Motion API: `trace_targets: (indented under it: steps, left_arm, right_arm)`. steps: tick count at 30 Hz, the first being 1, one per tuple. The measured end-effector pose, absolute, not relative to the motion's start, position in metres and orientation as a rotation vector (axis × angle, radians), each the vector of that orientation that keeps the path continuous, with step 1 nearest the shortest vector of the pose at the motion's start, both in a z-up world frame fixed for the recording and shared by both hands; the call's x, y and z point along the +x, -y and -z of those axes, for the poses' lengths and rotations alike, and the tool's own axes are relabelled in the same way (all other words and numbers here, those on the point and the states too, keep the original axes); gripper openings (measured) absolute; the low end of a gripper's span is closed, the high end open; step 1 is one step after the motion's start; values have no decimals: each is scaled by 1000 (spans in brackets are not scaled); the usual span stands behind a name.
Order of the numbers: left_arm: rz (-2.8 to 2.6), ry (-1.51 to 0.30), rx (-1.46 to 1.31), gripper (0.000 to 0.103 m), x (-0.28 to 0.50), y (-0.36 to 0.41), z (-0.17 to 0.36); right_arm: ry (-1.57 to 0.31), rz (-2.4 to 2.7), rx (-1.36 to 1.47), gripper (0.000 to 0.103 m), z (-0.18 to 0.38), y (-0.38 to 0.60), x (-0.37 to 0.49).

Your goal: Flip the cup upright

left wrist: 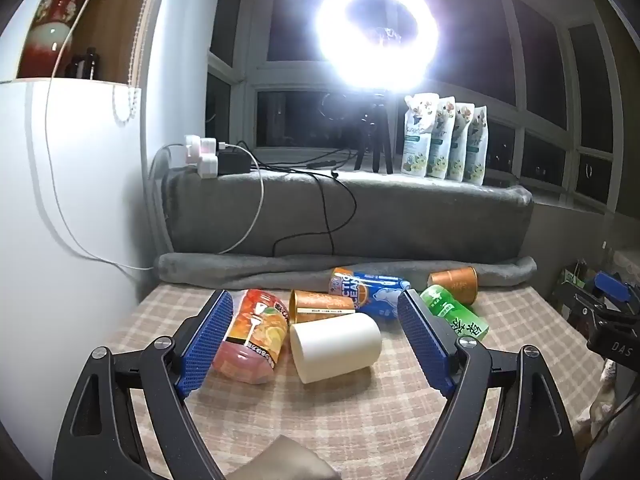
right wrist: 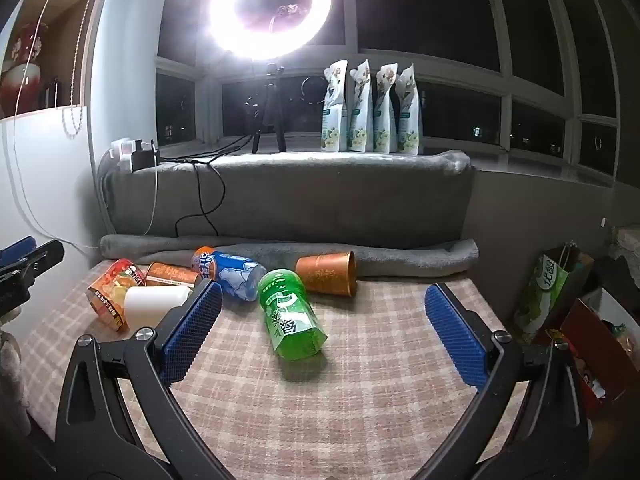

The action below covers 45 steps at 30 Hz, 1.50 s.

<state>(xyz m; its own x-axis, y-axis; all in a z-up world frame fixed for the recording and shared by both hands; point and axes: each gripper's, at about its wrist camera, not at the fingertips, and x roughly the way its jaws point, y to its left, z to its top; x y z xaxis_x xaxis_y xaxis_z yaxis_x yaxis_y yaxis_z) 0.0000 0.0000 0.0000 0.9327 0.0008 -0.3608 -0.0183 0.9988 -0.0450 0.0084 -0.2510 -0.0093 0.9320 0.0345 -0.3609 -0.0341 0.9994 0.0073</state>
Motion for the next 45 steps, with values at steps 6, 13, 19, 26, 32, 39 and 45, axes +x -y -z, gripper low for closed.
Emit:
trace_targets:
  steps: [6,13,19,26,32,39,45]
  left_arm:
    - [2,-358,-49,85,2,1,0]
    - [21,-345,-40,85,17,-19,-19]
    - [5,-301,-39,85,-6,-12,-16]
    - [-2,-299,-43,85,-11,-9,-18]
    - [-6,-309,-47,85,-12,-9,-15]
    - [-11,-310,-60,85,-13,-11,-15]
    - [-12,-308,-60,85,-14,-10,-14]
  right_arm:
    - [-308,5,32,103,-1,261,-3]
    - [-296,39,4,103,-13,254,-9]
    - [-287,44,-6,103,-14,251,-10]
    - [-293,56,2,103,-12,253,-7]
    - [-292,57,1,103,-11,254,-6]
    - [-293,56,-2,103,-10,253,-5]
    - [-293,56,-1,103,-10,253,-5]
